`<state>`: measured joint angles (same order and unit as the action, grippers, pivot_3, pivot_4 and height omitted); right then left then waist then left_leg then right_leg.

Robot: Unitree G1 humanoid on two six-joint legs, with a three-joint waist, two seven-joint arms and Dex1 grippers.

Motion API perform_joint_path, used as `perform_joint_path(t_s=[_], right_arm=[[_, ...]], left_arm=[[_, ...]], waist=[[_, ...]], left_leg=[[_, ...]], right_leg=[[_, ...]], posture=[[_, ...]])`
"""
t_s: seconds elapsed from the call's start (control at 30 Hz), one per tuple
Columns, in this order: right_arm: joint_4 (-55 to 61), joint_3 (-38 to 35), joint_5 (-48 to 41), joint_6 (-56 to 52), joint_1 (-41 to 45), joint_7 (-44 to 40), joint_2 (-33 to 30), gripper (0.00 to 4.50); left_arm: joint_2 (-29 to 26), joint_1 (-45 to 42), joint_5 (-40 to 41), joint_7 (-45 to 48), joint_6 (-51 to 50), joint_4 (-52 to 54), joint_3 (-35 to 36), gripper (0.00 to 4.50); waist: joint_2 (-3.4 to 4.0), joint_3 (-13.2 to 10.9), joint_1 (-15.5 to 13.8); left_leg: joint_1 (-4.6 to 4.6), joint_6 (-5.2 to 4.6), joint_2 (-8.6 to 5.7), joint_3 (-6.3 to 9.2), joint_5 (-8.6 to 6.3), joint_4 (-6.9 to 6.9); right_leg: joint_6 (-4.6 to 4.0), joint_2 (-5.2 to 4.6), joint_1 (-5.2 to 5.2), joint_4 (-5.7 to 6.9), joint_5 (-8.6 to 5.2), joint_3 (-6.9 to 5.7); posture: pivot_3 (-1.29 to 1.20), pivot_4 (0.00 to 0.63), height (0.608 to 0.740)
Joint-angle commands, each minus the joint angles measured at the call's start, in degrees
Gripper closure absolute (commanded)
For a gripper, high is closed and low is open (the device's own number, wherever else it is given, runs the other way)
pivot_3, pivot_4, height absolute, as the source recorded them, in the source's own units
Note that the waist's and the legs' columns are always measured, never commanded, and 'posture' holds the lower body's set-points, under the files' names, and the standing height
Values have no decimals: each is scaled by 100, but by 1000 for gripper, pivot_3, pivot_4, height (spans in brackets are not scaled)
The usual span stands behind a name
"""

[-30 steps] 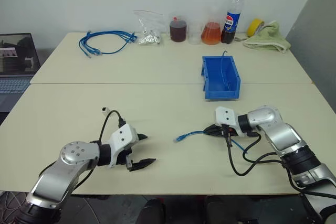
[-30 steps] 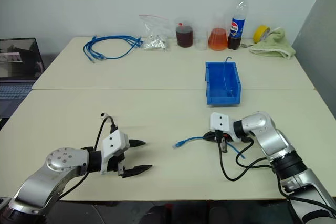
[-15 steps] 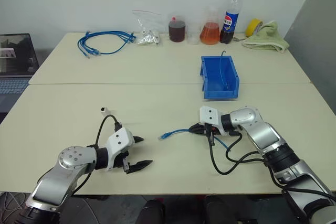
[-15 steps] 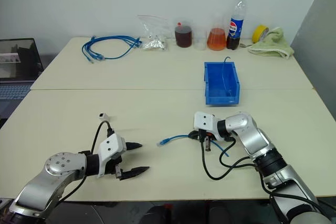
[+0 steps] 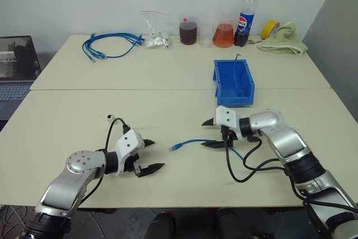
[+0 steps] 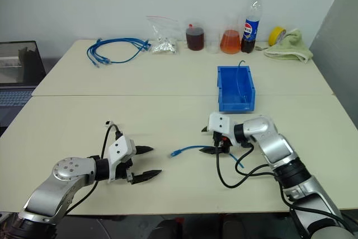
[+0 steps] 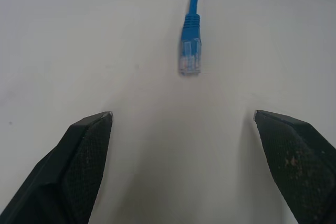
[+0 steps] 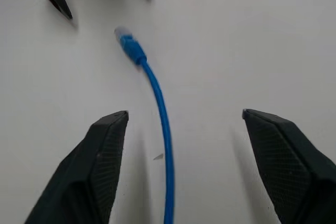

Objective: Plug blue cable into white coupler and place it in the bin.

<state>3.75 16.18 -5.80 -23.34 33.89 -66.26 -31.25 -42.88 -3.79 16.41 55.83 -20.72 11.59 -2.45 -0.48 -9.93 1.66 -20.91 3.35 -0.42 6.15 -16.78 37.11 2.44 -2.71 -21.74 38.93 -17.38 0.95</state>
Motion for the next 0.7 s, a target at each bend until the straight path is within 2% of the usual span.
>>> perform_joint_path(t_s=[0.03, 0.2, 0.37, 0.7], right_arm=[[1114, -565, -564, -541, -433, 70, -302, 39], [2698, -1198, -1291, -1502, -1854, 427, -694, 39], [3534, -1212, -1461, -1786, -2882, 1012, -660, 39], [3904, -1160, -1532, -1927, -3217, 1746, -624, 39]], left_arm=[[59, -177, -54, 38, 199, -20, -57, 0], [156, -325, -110, -31, 110, -42, -176, 0], [254, -466, -41, 24, -157, -25, -357, 0], [322, -890, -255, 89, -584, -435, -814, 0]], waist=[[-1, 0, -6], [-1, 0, -11], [-3, 0, 34], [-5, -1, 12]], left_leg=[[-2, 0, -1, 2, 0, -2], [-4, -1, -2, 0, -1, -5], [0, -1, -1, -6, -1, -5], [8, -1, 6, -8, 0, -1]], right_leg=[[0, -1, 0, -2, 0, -2], [0, -5, -1, -5, 0, 0], [1, -2, 0, -2, -1, 4], [3, 18, 10, 3, 0, -7]], posture=[[0, 150, 740], [0, 150, 740], [0, 150, 740], [0, 150, 740]])
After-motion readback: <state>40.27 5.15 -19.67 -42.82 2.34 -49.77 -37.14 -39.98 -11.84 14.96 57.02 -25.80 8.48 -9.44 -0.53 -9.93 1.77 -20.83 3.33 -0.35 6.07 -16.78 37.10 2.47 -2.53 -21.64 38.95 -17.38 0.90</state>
